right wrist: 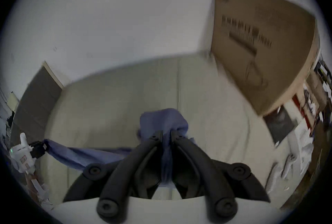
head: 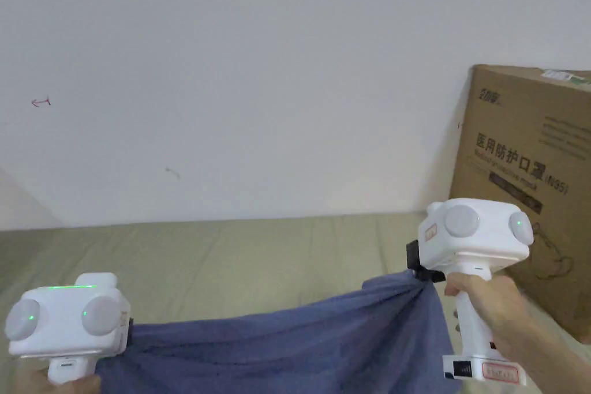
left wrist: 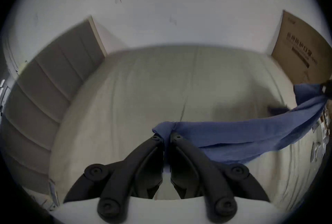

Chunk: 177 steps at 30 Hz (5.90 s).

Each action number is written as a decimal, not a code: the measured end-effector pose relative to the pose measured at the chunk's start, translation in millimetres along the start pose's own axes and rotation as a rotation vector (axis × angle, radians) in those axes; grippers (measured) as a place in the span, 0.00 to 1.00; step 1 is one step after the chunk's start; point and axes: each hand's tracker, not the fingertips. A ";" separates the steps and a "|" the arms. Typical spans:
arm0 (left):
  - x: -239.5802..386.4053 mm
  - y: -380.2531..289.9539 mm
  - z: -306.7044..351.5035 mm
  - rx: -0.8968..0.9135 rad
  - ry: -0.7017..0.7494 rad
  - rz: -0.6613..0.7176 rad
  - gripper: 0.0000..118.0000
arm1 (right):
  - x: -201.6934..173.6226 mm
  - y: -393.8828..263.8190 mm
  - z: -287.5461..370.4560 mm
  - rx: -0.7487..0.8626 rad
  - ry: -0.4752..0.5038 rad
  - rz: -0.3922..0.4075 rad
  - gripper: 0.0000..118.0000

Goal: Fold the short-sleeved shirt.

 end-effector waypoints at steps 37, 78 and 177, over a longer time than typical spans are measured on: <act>-78.1 -320.6 243.9 0.013 -0.136 0.170 0.70 | 29.9 -372.3 226.3 0.032 0.084 0.046 0.57; -85.4 -179.7 4.6 -0.229 -0.048 0.177 0.45 | -22.5 -330.5 89.5 -0.158 0.102 0.044 0.00; -54.7 106.4 94.9 0.286 0.188 0.049 0.02 | -28.0 71.7 128.1 0.194 -0.023 0.122 0.01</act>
